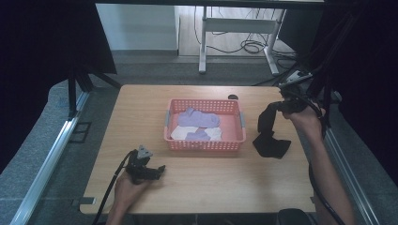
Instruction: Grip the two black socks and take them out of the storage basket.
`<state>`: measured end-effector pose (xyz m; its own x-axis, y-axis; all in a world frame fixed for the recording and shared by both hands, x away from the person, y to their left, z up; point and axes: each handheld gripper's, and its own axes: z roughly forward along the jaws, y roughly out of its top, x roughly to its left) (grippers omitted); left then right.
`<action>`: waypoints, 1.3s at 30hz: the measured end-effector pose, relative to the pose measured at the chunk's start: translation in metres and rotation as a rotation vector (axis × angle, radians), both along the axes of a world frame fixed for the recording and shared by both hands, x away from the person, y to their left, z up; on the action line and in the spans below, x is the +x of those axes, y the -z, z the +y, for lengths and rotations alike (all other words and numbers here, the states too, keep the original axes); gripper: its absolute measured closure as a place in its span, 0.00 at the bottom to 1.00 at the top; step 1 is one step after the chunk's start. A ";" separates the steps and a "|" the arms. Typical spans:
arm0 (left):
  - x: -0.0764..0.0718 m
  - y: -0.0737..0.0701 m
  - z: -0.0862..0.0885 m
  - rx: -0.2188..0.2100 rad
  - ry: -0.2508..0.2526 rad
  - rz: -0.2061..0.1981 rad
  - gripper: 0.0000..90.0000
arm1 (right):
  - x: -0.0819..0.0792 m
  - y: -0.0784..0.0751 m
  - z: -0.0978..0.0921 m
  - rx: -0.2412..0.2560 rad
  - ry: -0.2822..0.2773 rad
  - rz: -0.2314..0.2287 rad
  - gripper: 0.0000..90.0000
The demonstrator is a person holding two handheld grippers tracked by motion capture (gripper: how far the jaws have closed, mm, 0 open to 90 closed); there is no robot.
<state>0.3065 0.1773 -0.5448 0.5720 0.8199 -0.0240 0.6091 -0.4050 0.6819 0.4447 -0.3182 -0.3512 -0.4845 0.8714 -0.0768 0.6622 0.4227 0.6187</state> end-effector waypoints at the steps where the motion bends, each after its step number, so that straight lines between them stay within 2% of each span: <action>1: 0.000 0.000 0.000 -0.001 0.000 0.000 0.12 | 0.000 0.005 -0.002 -0.004 0.005 0.006 0.95; 12: 0.000 0.000 0.000 -0.003 -0.003 0.002 0.12 | 0.000 0.060 -0.016 -0.075 0.052 0.081 0.95; 18: 0.000 0.000 -0.001 -0.008 -0.007 0.001 0.12 | 0.001 0.085 -0.026 -0.080 0.075 0.136 0.93; 23: 0.000 0.000 -0.001 -0.007 -0.006 0.001 0.12 | -0.002 0.077 -0.030 -0.043 0.067 0.119 0.83; 26: 0.000 0.000 0.000 -0.006 -0.006 0.001 0.12 | -0.005 0.069 -0.030 -0.045 0.055 0.097 0.77; 32: 0.000 0.000 0.000 -0.006 -0.006 0.002 0.12 | -0.016 0.057 -0.027 -0.052 0.013 0.054 0.59; 39: 0.000 0.000 0.000 -0.002 -0.003 0.002 0.12 | -0.030 0.050 -0.015 -0.046 -0.056 0.009 0.48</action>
